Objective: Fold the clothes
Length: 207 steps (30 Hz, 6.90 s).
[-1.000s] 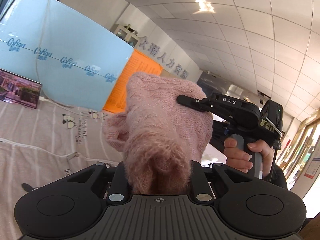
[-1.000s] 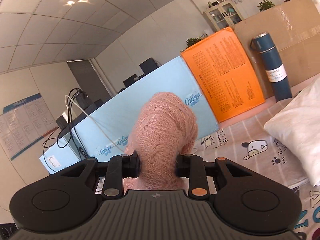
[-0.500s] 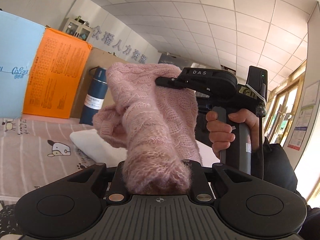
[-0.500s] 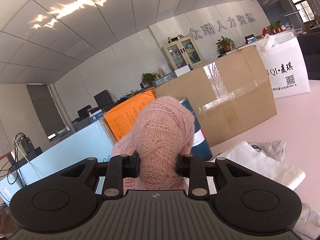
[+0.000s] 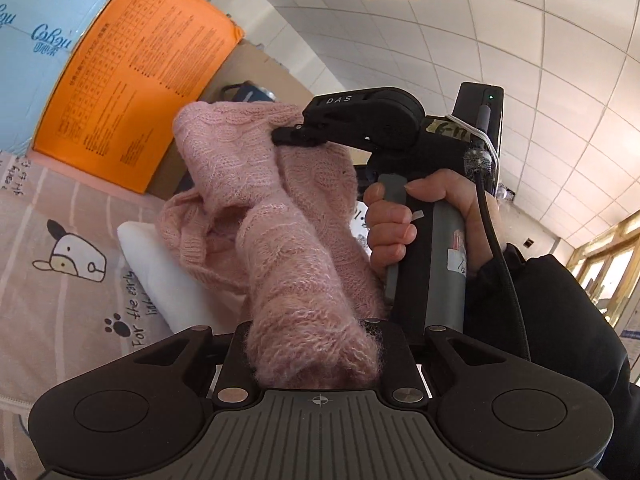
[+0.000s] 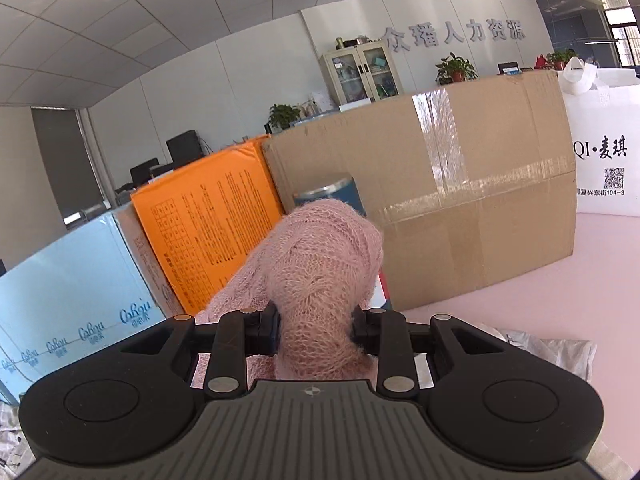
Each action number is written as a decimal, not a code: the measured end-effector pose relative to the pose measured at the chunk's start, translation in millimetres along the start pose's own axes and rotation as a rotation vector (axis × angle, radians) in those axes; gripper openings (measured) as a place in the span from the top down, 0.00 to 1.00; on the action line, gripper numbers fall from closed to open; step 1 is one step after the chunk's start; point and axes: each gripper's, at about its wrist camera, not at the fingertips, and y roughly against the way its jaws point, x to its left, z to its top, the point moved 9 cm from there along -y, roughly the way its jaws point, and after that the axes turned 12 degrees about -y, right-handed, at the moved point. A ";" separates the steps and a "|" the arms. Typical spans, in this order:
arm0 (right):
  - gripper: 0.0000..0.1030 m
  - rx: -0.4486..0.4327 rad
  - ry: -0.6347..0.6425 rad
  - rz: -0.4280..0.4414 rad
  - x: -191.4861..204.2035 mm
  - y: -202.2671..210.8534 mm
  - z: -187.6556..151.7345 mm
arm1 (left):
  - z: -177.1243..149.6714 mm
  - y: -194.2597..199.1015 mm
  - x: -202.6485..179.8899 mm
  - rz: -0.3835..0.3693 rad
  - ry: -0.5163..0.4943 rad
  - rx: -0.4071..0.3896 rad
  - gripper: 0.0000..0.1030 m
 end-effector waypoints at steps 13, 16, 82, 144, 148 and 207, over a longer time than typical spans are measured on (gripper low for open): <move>0.30 0.140 0.130 -0.228 -42.0 -64.9 -45.2 | -13.9 27.8 24.2 0.156 0.054 0.038 0.45; 0.28 0.088 0.145 -0.248 -35.9 -31.9 -31.1 | -5.4 46.4 28.8 0.137 0.084 -0.025 0.31; 0.60 -0.161 -0.425 -0.201 -115.4 141.4 -122.7 | -45.8 3.1 51.8 0.240 -0.049 0.248 0.21; 0.00 -0.652 -0.034 -0.609 159.9 299.0 -161.7 | 67.7 264.9 55.6 0.201 -0.410 -0.161 0.00; 0.00 -0.592 -0.022 -0.601 147.7 274.1 -170.6 | 62.8 257.6 62.3 0.202 -0.411 -0.147 0.00; 0.00 -0.456 -0.034 -0.461 100.3 203.0 -203.3 | 33.1 225.3 105.4 0.264 -0.392 -0.032 0.00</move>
